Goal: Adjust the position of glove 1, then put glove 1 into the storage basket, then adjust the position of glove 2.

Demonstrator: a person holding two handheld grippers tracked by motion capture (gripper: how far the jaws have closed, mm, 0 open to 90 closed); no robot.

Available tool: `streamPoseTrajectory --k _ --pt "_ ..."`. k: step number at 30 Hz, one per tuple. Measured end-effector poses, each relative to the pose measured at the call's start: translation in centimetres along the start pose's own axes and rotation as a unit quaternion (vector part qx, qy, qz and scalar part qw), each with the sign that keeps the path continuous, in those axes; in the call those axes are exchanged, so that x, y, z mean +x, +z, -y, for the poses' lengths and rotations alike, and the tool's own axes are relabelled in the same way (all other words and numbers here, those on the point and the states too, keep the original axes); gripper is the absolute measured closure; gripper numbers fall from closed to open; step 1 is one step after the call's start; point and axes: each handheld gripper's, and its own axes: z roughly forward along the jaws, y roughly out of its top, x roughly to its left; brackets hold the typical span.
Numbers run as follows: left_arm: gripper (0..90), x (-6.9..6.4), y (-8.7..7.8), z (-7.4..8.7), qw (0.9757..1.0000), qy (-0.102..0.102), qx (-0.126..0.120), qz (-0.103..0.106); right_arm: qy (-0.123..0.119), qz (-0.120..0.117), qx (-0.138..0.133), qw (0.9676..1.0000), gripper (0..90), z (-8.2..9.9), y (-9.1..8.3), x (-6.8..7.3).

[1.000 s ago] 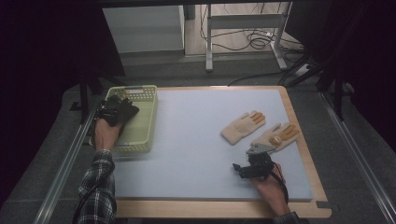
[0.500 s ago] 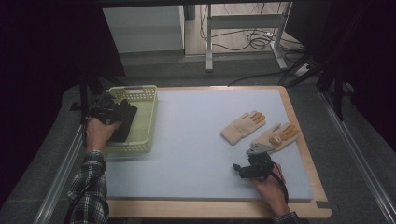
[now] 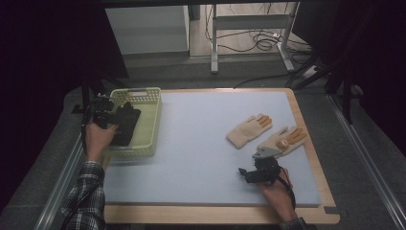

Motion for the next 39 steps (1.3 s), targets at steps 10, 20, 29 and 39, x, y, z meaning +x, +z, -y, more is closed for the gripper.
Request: streamPoseTrajectory --k 10,20,29,39 --pt "0.9 -2.7 -1.1 0.5 0.9978 0.060 -0.028 0.010 0.000 0.000 0.000 1.0000 15.7 0.0 0.0 0.0" --pt "1.0 -4.9 -1.7 1.7 0.9943 0.096 -0.041 0.024 0.000 0.000 0.001 1.0000 15.6 0.0 0.0 0.0" --pt "1.0 -7.0 -2.7 2.4 0.9906 0.118 -0.057 0.042 0.000 0.000 0.001 1.0000 15.6 0.0 0.0 0.0" --pt "1.0 -10.4 -3.6 3.3 0.9824 0.152 -0.072 0.081 0.000 0.001 0.001 1.0000 15.5 0.0 0.0 0.0"
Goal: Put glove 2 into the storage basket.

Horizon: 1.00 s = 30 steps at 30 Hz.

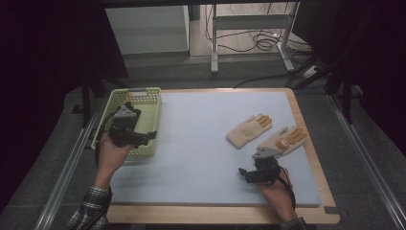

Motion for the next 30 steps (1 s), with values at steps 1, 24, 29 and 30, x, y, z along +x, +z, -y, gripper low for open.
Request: streamPoseTrajectory --k 1,24,29,30 --pt "1.0 -0.5 0.1 0.0 1.0000 0.005 -0.002 0.005 0.000 0.000 0.000 1.0000 15.5 0.0 0.0 0.0" --pt "1.1 -8.9 3.5 2.2 0.9945 0.075 -0.011 0.073 0.002 -0.001 0.001 1.0000 15.5 0.0 0.0 0.0" --pt "1.1 -10.1 5.0 3.8 0.9935 0.082 -0.001 0.080 0.002 -0.001 0.001 1.0000 15.3 0.0 0.0 0.0" --pt "1.1 -10.3 5.4 4.3 0.9933 0.085 0.004 0.078 0.002 0.000 0.001 1.0000 15.2 0.0 0.0 0.0"
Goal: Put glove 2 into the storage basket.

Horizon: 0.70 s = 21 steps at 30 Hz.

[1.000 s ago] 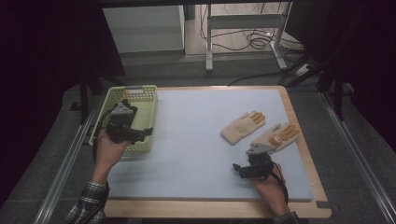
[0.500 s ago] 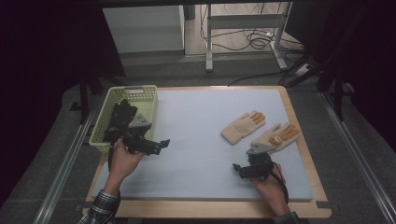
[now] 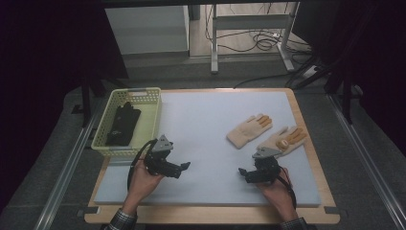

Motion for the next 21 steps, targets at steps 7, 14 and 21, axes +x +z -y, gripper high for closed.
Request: streamPoseTrajectory --k 7,14,21 --pt "1.0 -0.3 2.0 2.6 0.9993 0.001 0.033 -0.018 0.002 0.000 0.001 1.0000 15.0 0.0 0.0 0.0" --pt "0.7 0.2 2.8 4.2 0.9966 0.001 0.066 -0.049 0.004 -0.001 0.002 1.0000 15.0 0.0 0.0 0.0" --pt "0.0 1.0 3.1 4.6 0.9972 -0.031 0.064 -0.025 0.005 0.000 0.003 1.0000 15.2 -0.1 0.0 0.0"
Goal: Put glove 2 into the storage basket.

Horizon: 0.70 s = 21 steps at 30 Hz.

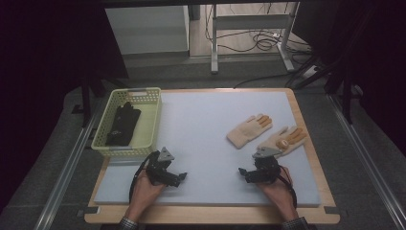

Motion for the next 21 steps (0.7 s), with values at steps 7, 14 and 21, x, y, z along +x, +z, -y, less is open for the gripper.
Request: streamPoseTrajectory --k 7,14,21 --pt "0.1 0.0 0.0 0.0 1.0000 -0.002 -0.001 0.000 0.025 0.000 -0.001 0.9997 17.9 -0.2 -0.2 -0.1" --pt "0.2 0.0 0.0 0.1 1.0000 -0.003 -0.002 -0.001 0.027 0.008 -0.004 0.9996 18.9 -2.1 -0.4 -0.9" --pt "0.3 0.0 0.0 0.1 1.0000 -0.002 -0.003 -0.001 0.049 0.019 0.000 0.9986 18.2 -3.6 0.0 -2.5"
